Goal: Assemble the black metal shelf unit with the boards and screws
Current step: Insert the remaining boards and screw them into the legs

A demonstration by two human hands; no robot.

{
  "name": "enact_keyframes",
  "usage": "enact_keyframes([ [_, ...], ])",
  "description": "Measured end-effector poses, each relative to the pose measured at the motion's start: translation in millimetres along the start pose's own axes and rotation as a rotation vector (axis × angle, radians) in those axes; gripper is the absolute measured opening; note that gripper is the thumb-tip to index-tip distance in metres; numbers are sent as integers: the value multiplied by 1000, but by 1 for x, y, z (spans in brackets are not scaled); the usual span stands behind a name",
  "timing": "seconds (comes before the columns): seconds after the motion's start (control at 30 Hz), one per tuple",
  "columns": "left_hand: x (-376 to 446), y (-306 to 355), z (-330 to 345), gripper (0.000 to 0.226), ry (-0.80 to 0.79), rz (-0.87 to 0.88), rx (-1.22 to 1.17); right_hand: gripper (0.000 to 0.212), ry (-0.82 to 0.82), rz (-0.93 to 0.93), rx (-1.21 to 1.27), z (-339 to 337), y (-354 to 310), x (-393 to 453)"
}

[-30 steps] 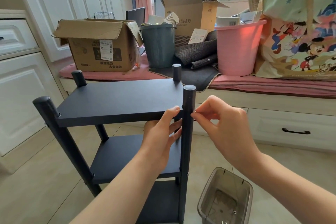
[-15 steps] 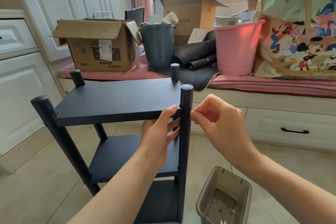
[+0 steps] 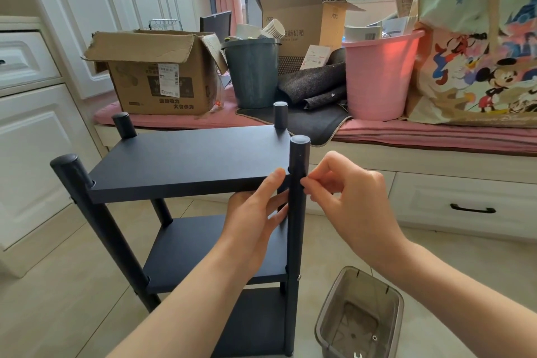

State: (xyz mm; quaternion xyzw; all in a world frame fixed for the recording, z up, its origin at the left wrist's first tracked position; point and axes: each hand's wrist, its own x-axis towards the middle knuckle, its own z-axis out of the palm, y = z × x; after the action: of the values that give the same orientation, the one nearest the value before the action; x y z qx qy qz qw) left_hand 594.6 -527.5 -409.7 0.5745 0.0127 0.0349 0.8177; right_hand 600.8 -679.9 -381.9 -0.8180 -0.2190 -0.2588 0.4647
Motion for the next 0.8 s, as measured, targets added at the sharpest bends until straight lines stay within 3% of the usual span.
enact_keyframes([
  [0.23,0,2,-1,22,-21,10,4,14,-49,90,77,-4,0,3],
  [0.37,1,2,-2,40,-7,4,5,18,-51,92,42,-5,1,-2],
  [0.8,0,2,-3,44,-17,4,8,18,-30,97,114,-12,0,0],
])
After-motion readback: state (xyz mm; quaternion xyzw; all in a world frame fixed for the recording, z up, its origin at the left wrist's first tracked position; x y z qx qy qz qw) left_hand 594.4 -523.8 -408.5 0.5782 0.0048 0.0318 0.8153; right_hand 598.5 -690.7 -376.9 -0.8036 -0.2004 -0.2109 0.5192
